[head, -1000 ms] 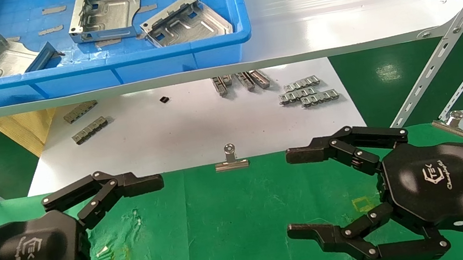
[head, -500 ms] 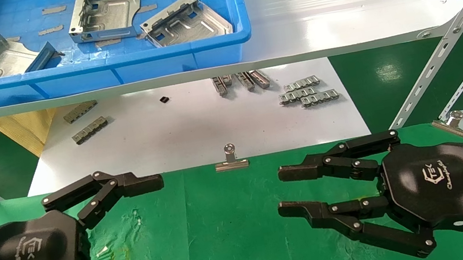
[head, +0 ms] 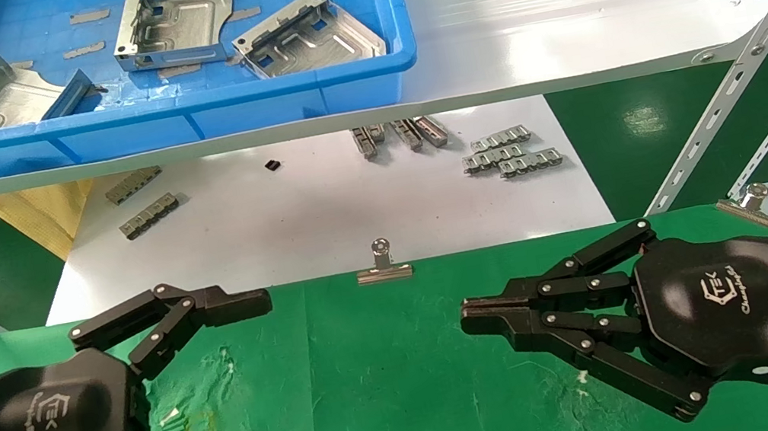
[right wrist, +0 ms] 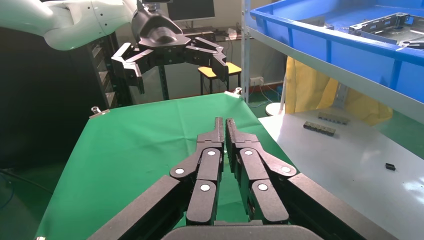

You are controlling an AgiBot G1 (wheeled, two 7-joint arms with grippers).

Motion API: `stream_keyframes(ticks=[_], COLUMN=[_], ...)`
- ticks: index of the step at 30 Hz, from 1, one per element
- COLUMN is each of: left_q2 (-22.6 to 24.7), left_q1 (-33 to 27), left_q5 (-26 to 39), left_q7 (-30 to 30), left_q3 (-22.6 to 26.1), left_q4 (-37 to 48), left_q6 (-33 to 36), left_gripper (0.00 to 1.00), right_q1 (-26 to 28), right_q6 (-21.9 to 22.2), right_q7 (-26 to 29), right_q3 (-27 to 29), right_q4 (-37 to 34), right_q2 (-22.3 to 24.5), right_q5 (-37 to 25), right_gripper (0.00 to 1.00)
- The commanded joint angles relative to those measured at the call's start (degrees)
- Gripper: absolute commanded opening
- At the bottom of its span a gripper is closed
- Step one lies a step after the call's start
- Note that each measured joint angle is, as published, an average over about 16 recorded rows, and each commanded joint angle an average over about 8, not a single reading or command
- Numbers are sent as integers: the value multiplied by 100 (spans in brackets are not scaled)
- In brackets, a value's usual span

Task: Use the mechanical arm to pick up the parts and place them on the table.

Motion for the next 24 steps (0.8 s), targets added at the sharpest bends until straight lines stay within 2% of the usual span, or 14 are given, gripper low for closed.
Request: stream_keyframes(ticks=[1,11,14,19,24], left_q2=[0,6,33,252,817], left_q1=[0,-16,-186,-1048,-2347], left_q5=[0,-7,57,485,1246], left_q7=[0,-2,-63,-222,-271], left_q3=[0,-3,10,106,373], left_q4=[0,-6,14,310,1269], left_q6=[0,1,-50,-313,-671], left_gripper=[100,100,100,100,100], right_q1=[0,0,0,0,0], right_q6=[0,0,0,0,0], right_q7=[0,0,0,0,0], right_q3=[0,0,0,0,0], right_q4=[0,0,0,0,-1], right_q2=[0,0,0,0,0], right_q5=[0,0,0,0,0], right_gripper=[0,0,0,0,0])
